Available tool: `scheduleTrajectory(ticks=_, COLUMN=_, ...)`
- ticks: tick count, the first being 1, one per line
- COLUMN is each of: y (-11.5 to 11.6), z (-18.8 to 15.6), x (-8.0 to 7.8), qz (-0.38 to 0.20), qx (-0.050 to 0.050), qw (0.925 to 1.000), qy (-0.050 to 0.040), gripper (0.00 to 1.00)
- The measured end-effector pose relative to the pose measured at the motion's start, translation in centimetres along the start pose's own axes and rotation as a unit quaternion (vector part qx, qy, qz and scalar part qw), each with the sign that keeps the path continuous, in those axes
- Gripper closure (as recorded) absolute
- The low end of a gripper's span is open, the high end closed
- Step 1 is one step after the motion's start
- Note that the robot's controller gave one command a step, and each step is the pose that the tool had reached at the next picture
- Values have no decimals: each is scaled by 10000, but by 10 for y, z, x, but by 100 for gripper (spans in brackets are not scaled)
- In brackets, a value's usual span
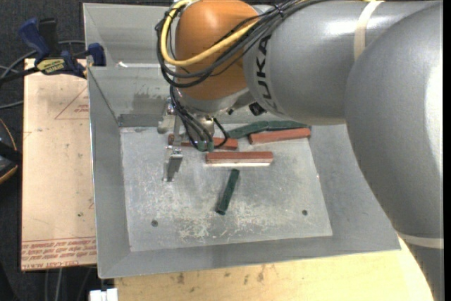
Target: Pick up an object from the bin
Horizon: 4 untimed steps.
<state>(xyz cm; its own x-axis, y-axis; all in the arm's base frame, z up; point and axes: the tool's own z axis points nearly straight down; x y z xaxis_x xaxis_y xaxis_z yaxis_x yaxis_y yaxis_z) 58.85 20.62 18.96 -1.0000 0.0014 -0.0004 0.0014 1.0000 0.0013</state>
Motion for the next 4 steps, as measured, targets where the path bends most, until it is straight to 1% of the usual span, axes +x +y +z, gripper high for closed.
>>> scheduleTrajectory(ticks=1, y=0, z=0, x=0, qz=0, qx=0, qw=10000, qy=0, gripper=0)
scheduleTrajectory(ticks=2, y=-37, z=40, x=-25, qz=-401, qx=-13, qw=9992, qy=-34, gripper=0)
scheduleTrajectory(ticks=3, y=-74, z=70, x=-26, qz=-776, qx=5, qw=9970, qy=6, gripper=0)
scheduleTrajectory(ticks=4, y=-75, z=106, x=-62, qz=-412, qx=-32, qw=9990, qy=-152, gripper=100)
